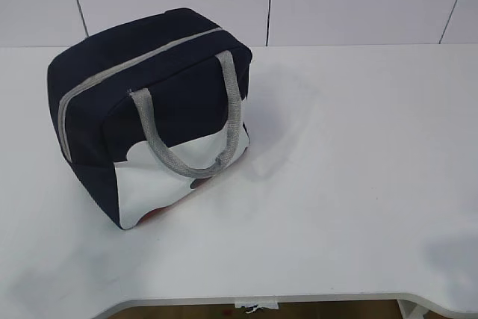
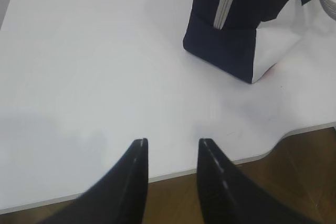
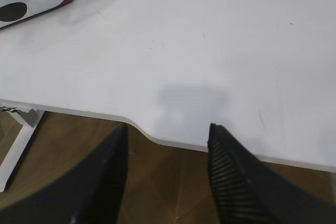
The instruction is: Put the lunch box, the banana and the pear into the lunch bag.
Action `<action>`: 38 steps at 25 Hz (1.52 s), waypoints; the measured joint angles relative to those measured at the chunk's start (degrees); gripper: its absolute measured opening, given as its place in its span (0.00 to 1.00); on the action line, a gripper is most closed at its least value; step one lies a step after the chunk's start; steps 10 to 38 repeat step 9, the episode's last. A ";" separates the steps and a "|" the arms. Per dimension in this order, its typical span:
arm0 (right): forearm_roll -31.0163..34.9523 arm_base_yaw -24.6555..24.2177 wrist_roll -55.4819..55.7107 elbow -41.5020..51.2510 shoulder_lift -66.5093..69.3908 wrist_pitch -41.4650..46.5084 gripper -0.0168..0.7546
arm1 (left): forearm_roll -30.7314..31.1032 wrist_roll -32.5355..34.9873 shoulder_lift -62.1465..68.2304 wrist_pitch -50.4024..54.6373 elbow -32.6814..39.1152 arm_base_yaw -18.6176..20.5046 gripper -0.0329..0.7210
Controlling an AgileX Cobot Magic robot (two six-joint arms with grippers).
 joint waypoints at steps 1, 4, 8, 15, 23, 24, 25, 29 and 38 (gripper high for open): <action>0.00 0.00 0.00 0.00 0.00 0.00 0.51 | 0.00 0.00 0.00 0.00 0.00 0.00 0.37; 0.00 0.00 0.00 0.00 0.00 0.00 0.51 | 0.00 -0.09 0.00 0.00 0.00 0.00 0.37; 0.00 0.00 0.00 0.00 0.00 0.00 0.51 | 0.00 -0.09 0.00 0.00 0.00 0.00 0.37; 0.00 0.00 0.00 0.00 0.00 0.00 0.51 | 0.00 -0.09 0.00 0.00 0.00 0.00 0.37; 0.00 0.00 0.00 0.00 0.00 0.00 0.51 | 0.00 -0.09 0.00 0.00 0.00 0.00 0.37; 0.00 0.00 0.00 0.00 0.00 0.00 0.51 | 0.00 -0.09 0.00 0.00 0.00 0.00 0.37; 0.00 0.00 0.00 0.00 0.00 0.00 0.51 | 0.00 -0.09 0.00 0.00 0.00 0.00 0.37; 0.00 0.00 0.00 0.00 0.00 0.00 0.51 | 0.00 -0.09 0.00 0.00 0.00 0.00 0.37; 0.00 0.00 0.00 0.00 0.00 0.00 0.51 | 0.00 -0.09 0.00 0.00 0.00 0.00 0.37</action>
